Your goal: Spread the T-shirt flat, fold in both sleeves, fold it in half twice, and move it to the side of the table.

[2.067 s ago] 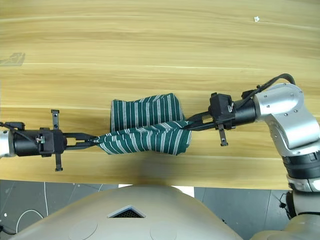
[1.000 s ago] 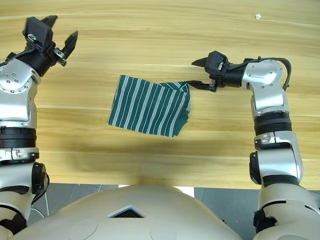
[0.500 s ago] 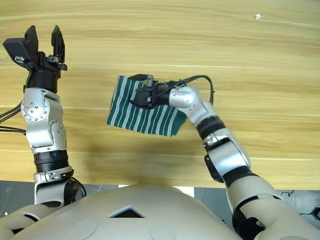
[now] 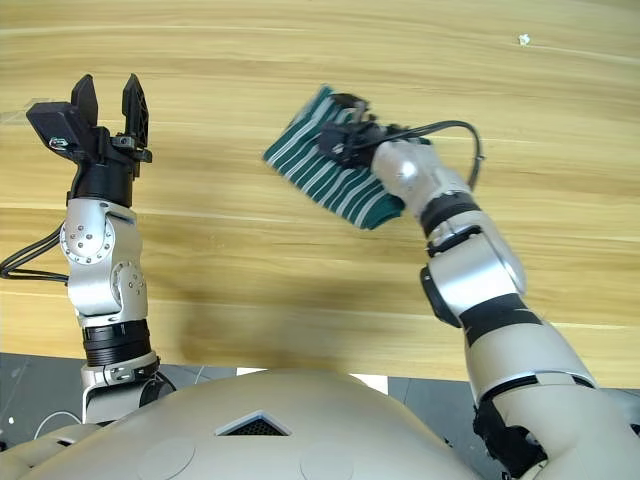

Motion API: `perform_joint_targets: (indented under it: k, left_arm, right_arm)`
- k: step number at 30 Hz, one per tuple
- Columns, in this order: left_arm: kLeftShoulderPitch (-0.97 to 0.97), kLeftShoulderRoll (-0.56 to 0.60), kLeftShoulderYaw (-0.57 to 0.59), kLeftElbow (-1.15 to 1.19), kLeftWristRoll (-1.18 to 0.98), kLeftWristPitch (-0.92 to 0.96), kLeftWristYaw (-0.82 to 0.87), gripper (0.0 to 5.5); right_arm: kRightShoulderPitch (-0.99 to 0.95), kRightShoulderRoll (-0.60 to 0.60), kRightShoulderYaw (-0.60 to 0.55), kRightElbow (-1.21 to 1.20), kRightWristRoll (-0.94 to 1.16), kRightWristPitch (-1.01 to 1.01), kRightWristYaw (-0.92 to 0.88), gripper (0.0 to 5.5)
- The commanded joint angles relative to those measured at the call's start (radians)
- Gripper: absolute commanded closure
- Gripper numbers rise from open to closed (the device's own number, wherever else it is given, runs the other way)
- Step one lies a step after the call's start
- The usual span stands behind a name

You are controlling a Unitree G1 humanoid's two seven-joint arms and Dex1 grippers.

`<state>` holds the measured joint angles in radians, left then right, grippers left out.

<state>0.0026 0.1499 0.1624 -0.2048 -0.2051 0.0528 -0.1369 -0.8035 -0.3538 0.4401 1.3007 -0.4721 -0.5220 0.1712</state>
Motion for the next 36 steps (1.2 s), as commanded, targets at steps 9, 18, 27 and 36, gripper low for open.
perform_joint_targets:
  k: [9,18,27,36]
  left_arm:
    - [0.125,-0.056,0.02,-0.132,-0.124,0.089,0.005,2.49]
    - [0.109,-0.068,-0.019,-0.145,-0.069,0.048,0.013,2.49]
    - [0.028,-0.084,-0.087,-0.134,-0.002,-0.045,0.005,2.49]
    - [-0.007,-0.07,-0.176,0.185,0.428,-0.368,0.248,2.49]
  right_arm:
    - [0.357,-0.28,-0.217,0.024,0.147,0.115,-0.085,1.77]
    - [0.235,-0.343,-0.243,-0.164,0.076,-0.071,-0.458,1.77]
    - [0.383,-0.13,-0.292,-0.764,0.177,-0.185,-0.453,1.77]
    - [0.514,0.192,-0.335,-0.673,0.634,-0.326,-0.126,1.77]
